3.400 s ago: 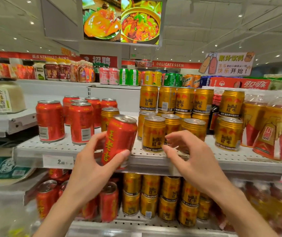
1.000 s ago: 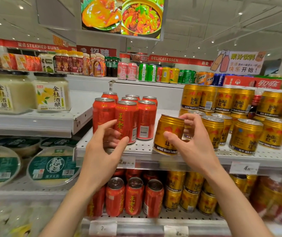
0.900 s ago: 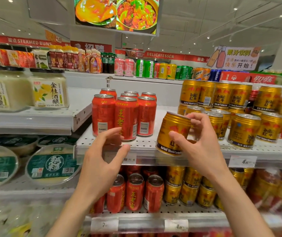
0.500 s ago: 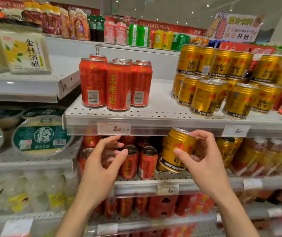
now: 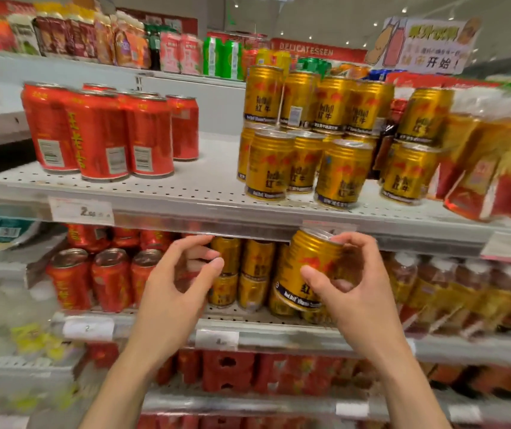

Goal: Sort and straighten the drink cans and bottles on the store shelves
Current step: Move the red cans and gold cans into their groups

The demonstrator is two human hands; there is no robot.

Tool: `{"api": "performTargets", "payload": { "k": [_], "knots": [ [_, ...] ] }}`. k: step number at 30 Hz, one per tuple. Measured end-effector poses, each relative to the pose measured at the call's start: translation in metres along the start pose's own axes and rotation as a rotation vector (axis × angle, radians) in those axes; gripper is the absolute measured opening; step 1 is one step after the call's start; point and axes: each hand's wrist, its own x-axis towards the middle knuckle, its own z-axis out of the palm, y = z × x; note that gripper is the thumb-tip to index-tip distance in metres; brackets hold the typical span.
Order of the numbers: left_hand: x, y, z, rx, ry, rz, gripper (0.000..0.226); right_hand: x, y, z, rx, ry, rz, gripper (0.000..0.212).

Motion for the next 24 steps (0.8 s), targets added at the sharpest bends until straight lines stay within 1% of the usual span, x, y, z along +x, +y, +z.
{"api": "performTargets", "payload": {
  "k": [5, 10, 16, 18, 20, 22, 24],
  "knots": [
    [-0.003, 0.026, 0.049, 0.016, 0.015, 0.012, 0.033, 0.012, 0.003, -0.053, -0.004, -0.041, -0.021, 0.046],
    [0.002, 0.044, 0.074, 0.082, 0.024, 0.054, 0.029, 0.02, 0.004, -0.081, -0.001, -0.035, -0.057, 0.047],
    [0.039, 0.062, 0.082, 0.233, 0.119, 0.211, 0.032, 0.043, -0.016, -0.095, -0.073, 0.007, -0.164, 0.047],
    [0.056, 0.066, 0.08, 0.286, 0.161, 0.272, 0.037, 0.058, -0.026, -0.098, -0.109, 0.029, -0.209, 0.049],
    [0.071, 0.068, 0.077, 0.342, 0.183, 0.292, 0.051, 0.073, -0.034, -0.1, -0.159, 0.066, -0.251, 0.05],
    [0.084, 0.067, 0.076, 0.38, 0.161, 0.267, 0.063, 0.085, -0.039, -0.101, -0.207, 0.103, -0.285, 0.051],
    [0.093, 0.065, 0.076, 0.391, 0.11, 0.225, 0.07, 0.094, -0.039, -0.104, -0.254, 0.128, -0.315, 0.052]
  ]
}}
